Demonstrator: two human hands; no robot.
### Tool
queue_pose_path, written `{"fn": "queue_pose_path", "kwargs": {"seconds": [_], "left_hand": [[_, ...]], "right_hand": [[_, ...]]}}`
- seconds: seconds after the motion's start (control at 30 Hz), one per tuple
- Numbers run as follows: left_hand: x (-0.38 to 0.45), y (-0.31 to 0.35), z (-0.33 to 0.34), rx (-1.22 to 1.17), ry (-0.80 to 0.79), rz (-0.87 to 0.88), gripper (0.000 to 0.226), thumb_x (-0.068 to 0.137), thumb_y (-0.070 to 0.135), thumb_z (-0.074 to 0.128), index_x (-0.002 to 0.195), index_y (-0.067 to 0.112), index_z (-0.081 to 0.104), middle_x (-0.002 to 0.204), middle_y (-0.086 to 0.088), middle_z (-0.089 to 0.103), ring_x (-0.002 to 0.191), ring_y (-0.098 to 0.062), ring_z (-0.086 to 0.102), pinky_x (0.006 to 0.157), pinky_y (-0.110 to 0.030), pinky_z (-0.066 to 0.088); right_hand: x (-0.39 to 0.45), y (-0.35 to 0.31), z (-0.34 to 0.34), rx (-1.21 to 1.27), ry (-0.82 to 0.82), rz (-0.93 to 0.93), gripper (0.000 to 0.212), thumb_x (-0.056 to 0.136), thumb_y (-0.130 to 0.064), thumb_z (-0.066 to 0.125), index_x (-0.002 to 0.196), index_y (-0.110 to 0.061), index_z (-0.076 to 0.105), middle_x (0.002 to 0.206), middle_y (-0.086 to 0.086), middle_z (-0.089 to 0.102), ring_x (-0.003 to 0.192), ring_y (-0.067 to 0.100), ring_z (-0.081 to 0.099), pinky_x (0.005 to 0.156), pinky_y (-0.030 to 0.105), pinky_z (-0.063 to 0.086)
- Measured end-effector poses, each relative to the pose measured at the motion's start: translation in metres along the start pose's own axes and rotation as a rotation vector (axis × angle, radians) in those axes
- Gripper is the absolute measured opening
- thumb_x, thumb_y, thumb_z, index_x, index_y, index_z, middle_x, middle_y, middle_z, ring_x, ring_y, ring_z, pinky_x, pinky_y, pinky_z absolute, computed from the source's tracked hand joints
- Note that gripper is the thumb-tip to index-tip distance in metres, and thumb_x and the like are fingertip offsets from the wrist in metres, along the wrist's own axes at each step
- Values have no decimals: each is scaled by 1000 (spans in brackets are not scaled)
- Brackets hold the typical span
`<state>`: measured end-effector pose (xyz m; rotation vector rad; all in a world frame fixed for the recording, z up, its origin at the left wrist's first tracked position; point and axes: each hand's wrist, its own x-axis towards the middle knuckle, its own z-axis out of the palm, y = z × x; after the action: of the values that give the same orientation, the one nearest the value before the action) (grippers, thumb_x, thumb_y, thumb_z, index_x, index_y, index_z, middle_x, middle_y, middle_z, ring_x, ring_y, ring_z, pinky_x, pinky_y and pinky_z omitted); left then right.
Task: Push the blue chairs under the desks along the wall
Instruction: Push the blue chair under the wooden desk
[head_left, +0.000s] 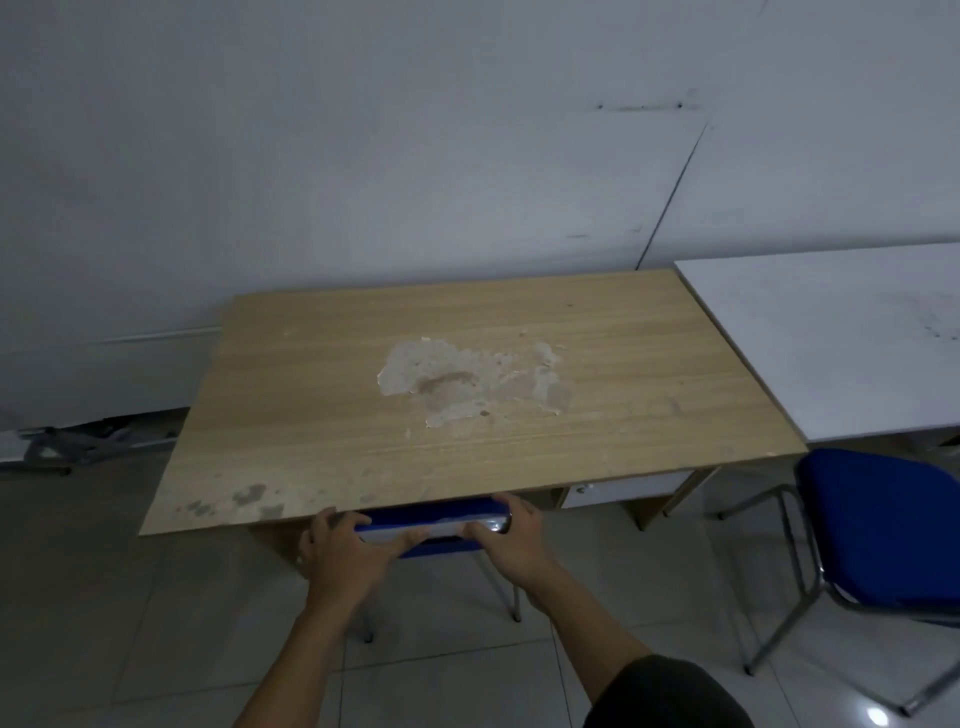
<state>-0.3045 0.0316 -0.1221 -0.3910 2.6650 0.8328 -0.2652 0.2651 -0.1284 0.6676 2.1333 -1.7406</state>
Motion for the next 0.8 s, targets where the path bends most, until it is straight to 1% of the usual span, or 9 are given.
{"fn": "queue_pose_path", "kwargs": {"seconds": [0.1, 0.13, 0.2, 0.27, 0.37, 0.43, 0.5, 0.67, 0.8], "left_hand": [[0, -1, 1, 49, 11, 41, 124, 40, 113, 39, 127, 27, 64, 158, -11, 37, 149, -36, 25, 120, -57, 33], [-6, 7, 7, 74, 28, 74, 121, 46, 112, 37, 129, 28, 64, 157, -10, 39, 149, -37, 25, 121, -59, 30], [-23, 7, 10, 70, 90, 100, 109, 62, 105, 37, 134, 28, 62, 158, -9, 41, 152, -40, 23, 124, -61, 24], [-50, 24, 28, 39, 88, 170, 90, 75, 89, 46, 139, 27, 61, 164, -9, 36, 156, -37, 17, 126, -60, 20], [-89, 58, 70, 66, 30, 303, 66, 85, 70, 61, 137, 29, 62, 165, -7, 36, 155, -33, 24, 127, -57, 16], [-115, 93, 107, 77, -48, 371, 57, 85, 64, 66, 129, 28, 67, 161, -7, 43, 152, -33, 32, 125, -56, 21], [-140, 132, 146, 39, -84, 408, 49, 81, 58, 74, 118, 25, 72, 155, -11, 50, 144, -36, 44, 121, -58, 31], [-215, 242, 223, -60, -213, 428, 33, 86, 51, 75, 111, 30, 68, 151, -10, 53, 135, -33, 52, 113, -52, 43], [-275, 315, 286, -131, -234, 564, 40, 84, 56, 71, 109, 25, 71, 128, -11, 67, 117, -30, 63, 104, -53, 51]], "right_hand": [[-4, 0, -2, 13, 14, -18, 91, 84, -50, 82, 156, -25, 33, 163, 3, 17, 146, 26, 34, 109, 34, 43], [-10, 6, -13, 46, 39, -21, 88, 85, -49, 82, 155, -27, 34, 162, 4, 23, 142, 24, 39, 106, 29, 46], [-26, 12, -17, 128, 54, -56, 75, 90, -40, 79, 151, -28, 37, 155, 6, 38, 130, 16, 49, 87, 9, 49], [-48, 21, -39, 182, 54, -52, 60, 97, -27, 73, 148, -23, 42, 147, 2, 46, 121, 9, 51, 72, 2, 48], [-78, 32, -85, 155, 56, -62, 38, 101, -28, 67, 134, -29, 47, 129, -10, 50, 121, 9, 52, 81, 8, 48], [-96, 42, -129, 137, 80, -59, 43, 101, -33, 66, 140, -28, 48, 133, -9, 48, 132, 18, 50, 101, 27, 50], [-114, 56, -182, 131, 113, -63, 50, 100, -34, 67, 145, -24, 48, 139, -2, 50, 131, 21, 52, 107, 38, 50], [-163, 91, -321, 150, 228, -168, 46, 98, -31, 70, 141, -25, 54, 131, 2, 57, 115, 8, 59, 84, 18, 56], [-204, 117, -426, 128, 340, -198, 44, 99, -32, 68, 140, -29, 53, 131, -2, 58, 119, 10, 58, 91, 21, 52]]}}
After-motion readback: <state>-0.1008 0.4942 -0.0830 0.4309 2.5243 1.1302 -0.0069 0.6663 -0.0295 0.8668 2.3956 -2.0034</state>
